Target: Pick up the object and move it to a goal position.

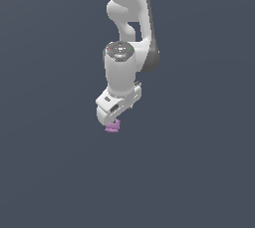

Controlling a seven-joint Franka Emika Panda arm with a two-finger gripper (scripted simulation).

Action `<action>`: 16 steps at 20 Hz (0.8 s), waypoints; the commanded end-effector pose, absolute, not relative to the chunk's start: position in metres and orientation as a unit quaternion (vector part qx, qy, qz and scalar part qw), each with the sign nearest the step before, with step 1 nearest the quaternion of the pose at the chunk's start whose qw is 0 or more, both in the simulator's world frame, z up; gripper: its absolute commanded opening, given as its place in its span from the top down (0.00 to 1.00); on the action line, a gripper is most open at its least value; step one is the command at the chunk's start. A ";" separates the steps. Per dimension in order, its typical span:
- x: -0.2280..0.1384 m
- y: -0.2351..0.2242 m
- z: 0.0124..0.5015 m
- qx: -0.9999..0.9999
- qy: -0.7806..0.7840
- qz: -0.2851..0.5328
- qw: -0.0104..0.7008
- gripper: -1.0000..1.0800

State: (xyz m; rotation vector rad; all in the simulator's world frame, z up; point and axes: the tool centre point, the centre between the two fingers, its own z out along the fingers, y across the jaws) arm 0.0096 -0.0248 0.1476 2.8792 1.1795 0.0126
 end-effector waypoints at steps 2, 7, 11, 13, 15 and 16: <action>0.009 -0.032 0.140 0.908 0.419 0.002 0.014 0.04; 0.007 -0.041 0.129 0.880 0.475 0.000 0.012 0.04; 0.005 -0.049 0.121 0.856 0.518 -0.001 0.009 0.04; 0.004 -0.052 0.116 0.842 0.539 -0.002 0.008 0.04; 0.003 -0.056 0.112 0.829 0.559 -0.002 0.007 0.04; 0.003 -0.058 0.110 0.822 0.569 -0.002 0.006 0.04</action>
